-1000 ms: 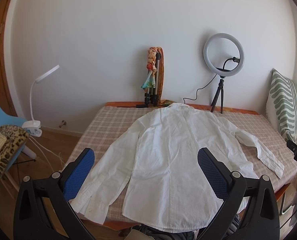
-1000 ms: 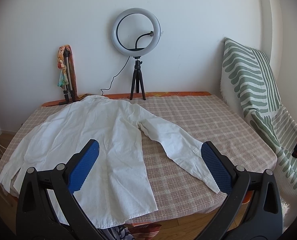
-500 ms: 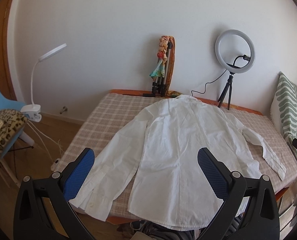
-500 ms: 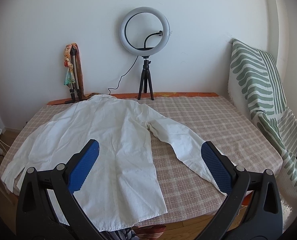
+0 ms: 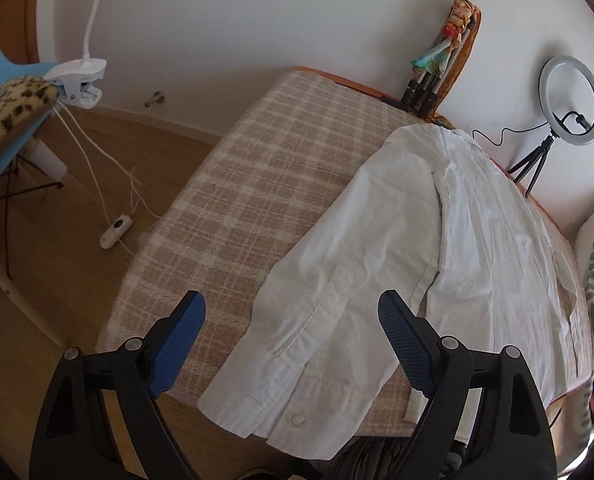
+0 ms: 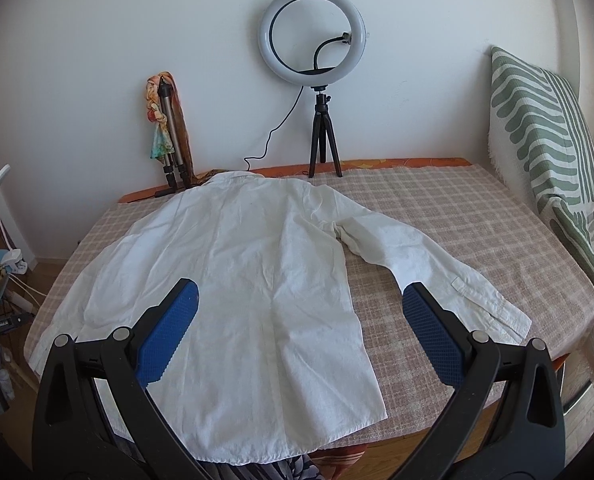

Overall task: Fold small clothes
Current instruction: 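Lower the left gripper onto the shirt's side edge and close on it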

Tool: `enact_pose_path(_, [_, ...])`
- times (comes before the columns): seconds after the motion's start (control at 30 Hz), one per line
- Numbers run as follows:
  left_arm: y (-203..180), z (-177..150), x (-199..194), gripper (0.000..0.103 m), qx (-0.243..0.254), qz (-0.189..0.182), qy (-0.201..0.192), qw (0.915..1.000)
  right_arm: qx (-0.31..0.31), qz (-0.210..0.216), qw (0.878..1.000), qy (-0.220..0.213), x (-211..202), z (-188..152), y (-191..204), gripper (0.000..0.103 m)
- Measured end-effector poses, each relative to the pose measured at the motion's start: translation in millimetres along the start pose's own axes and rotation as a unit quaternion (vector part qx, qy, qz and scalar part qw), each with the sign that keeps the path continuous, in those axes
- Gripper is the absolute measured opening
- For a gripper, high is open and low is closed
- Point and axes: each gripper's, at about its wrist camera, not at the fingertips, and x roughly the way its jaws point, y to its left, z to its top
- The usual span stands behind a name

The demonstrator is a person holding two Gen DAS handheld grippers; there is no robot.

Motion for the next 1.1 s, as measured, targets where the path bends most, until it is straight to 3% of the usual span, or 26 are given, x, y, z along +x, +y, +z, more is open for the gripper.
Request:
enact_pose_path(0.17, [18.9, -5.5, 32.6, 0.083, -0.041, -0.02, 0.036, 0.9983, -0.013, 0.002, 1.0, 0.002, -0.1, 1.3, 11.9, 0.103])
enact_pose_path(0.27, [9.4, -6.2, 31.4, 0.08, -0.019, -0.028, 0.028, 0.999, -0.027, -0.003, 1.0, 0.002, 0.2, 0.9, 19.0, 0.103])
enact_pose_path(0.33, [3.9, -6.1, 33.8, 0.069, -0.004, -0.029, 0.027, 0.9992, -0.03, -0.001, 1.0, 0.005, 2.3, 1.5, 21.8, 0.103])
enact_pose_path(0.4, [-3.3, -7.0, 34.7, 0.047, 0.012, -0.023, 0.025, 0.9994, -0.029, 0.003, 1.0, 0.007, 4.3, 1.6, 23.6, 0.103])
enact_pose_path(0.43, [-5.2, -6.9, 35.8, 0.042, 0.016, -0.023, 0.024, 0.9993, -0.03, 0.006, 1.0, 0.008, 5.3, 1.1, 25.0, 0.103])
enact_pose_path(0.47, [-7.4, -6.6, 36.5, 0.032, 0.02, -0.027, 0.02, 0.9992, -0.031, 0.007, 0.999, 0.009, 6.4, 0.7, 26.2, 0.103])
enact_pose_path(0.5, [-8.2, -7.0, 37.4, 0.014, 0.019, -0.039, 0.02, 0.9989, -0.032, 0.008, 0.999, 0.01, 7.3, 0.9, 27.3, 0.103])
enact_pose_path(0.53, [-7.8, -7.7, 38.9, 0.007, 0.013, -0.058, 0.022, 0.998, -0.034, 0.009, 0.999, 0.01, 8.3, 0.1, 29.3, 0.103])
enact_pose_path(0.67, [-7.1, -4.9, 33.8, 0.003, -0.017, -0.091, 0.004, 0.9957, -0.043, 0.014, 0.999, 0.013, 10.7, -0.4, 32.9, 0.103])
enact_pose_path(0.8, [-8.7, 7.7, 8.1, 0.002, -0.042, -0.146, -0.04, 0.9876, -0.049, 0.04, 0.998, 0.031, 17.9, 2.9, 37.9, 0.103])
enact_pose_path(0.97, [-22.7, 24.3, -17.7, 0.002, -0.032, -0.176, -0.071, 0.9813, -0.038, 0.13, 0.988, 0.075, 38.5, 26.8, 59.9, 0.103])
enact_pose_path(1.1, [-43.7, 32.9, -35.1, 0.002, -0.016, -0.208, -0.096, 0.9732, -0.001, 0.234, 0.963, 0.136, 77.4, 57.8, 87.2, 0.096])
